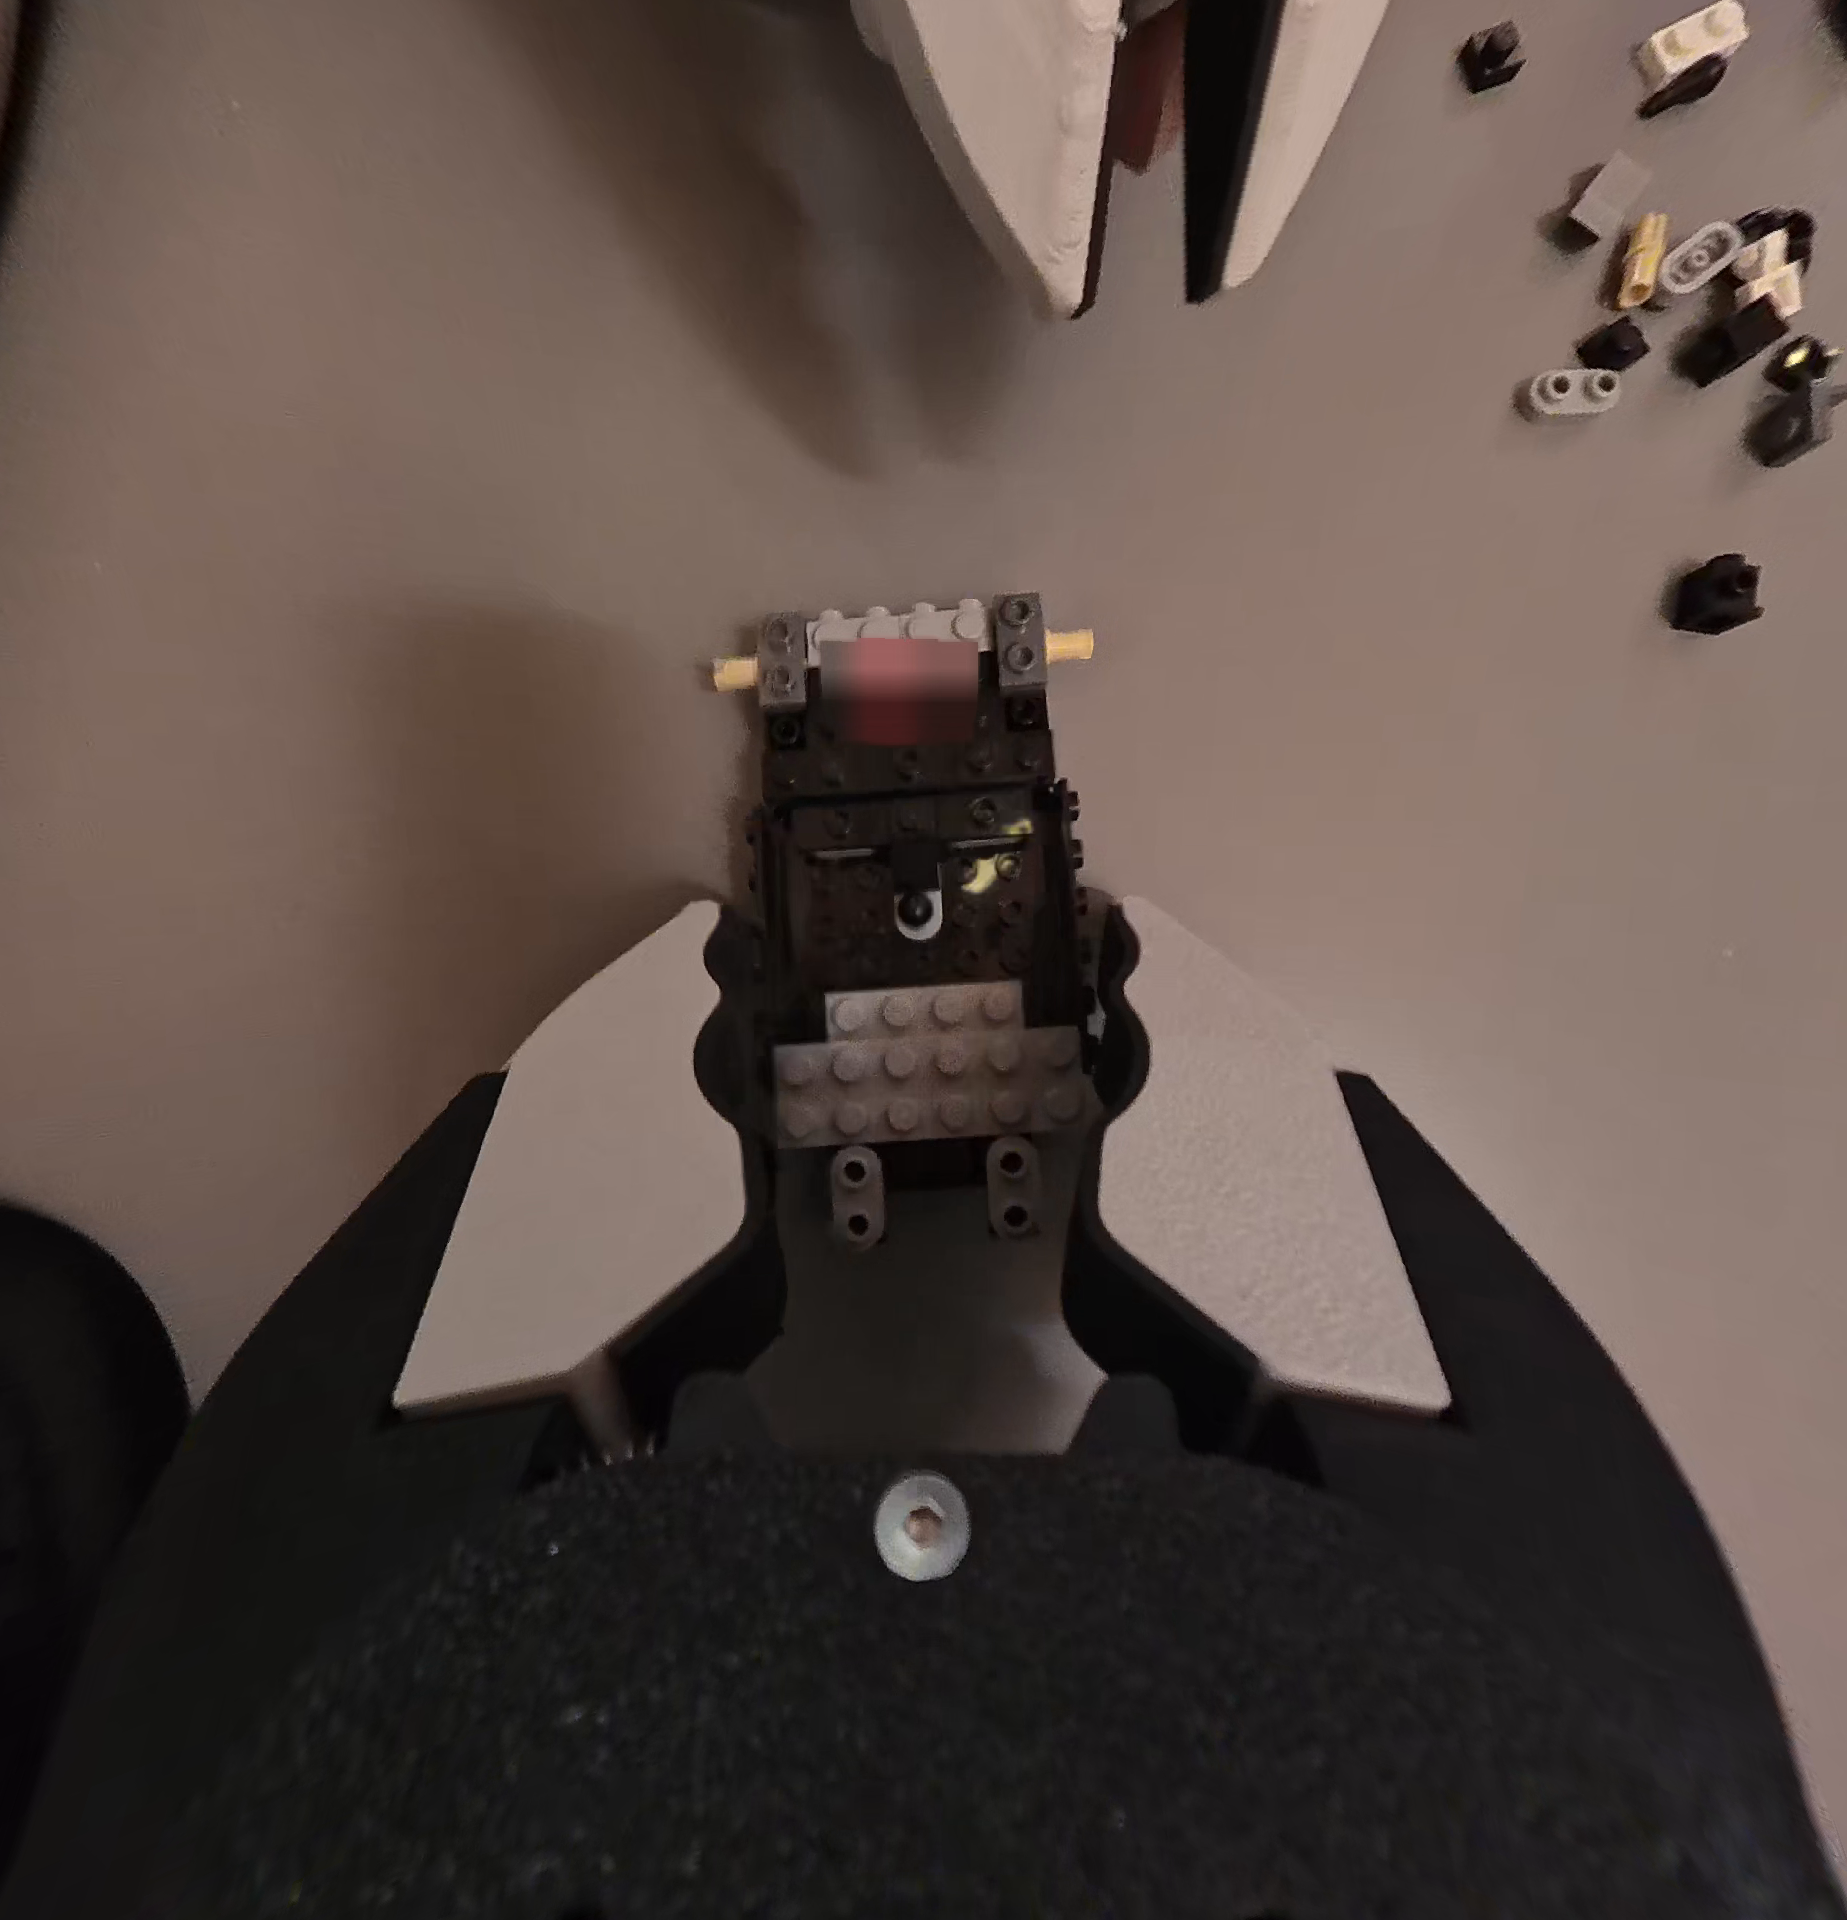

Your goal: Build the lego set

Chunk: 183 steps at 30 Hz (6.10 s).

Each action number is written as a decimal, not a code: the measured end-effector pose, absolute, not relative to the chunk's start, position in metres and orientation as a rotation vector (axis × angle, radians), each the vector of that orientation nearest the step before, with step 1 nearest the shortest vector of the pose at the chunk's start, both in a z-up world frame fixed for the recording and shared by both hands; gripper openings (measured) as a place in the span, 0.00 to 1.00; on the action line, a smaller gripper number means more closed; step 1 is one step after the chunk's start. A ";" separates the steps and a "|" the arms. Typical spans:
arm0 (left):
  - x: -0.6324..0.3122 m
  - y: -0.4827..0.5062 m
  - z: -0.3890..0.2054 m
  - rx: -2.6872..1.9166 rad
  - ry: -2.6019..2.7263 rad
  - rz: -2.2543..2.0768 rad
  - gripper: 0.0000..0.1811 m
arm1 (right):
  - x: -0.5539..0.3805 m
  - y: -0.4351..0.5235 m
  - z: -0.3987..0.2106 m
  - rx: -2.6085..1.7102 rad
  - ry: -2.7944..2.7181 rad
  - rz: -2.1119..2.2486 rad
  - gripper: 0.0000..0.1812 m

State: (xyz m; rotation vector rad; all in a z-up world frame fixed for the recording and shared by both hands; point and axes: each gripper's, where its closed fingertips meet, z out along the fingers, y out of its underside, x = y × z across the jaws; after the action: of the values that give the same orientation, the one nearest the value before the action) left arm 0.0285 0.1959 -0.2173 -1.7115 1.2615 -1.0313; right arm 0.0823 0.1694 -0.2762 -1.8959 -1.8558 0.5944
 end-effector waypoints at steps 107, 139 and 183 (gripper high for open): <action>0.032 0.332 -0.117 -1.420 0.783 -0.700 0.01 | 0.233 0.509 -0.004 -1.394 -0.220 -0.101 0.00; 0.028 0.337 -0.124 -1.434 0.776 -0.676 0.00 | 0.265 0.499 -0.020 -1.431 -0.173 -0.138 0.00; 0.034 0.334 -0.132 -1.520 0.760 -0.626 0.00 | 0.187 0.305 -0.104 -1.711 -0.138 -0.143 0.00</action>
State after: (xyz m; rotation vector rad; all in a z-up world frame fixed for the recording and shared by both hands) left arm 0.0343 0.3337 -0.1324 -1.5203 0.7603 -0.6257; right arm 0.1867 0.3052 -0.1041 -1.7106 -0.1383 -0.1435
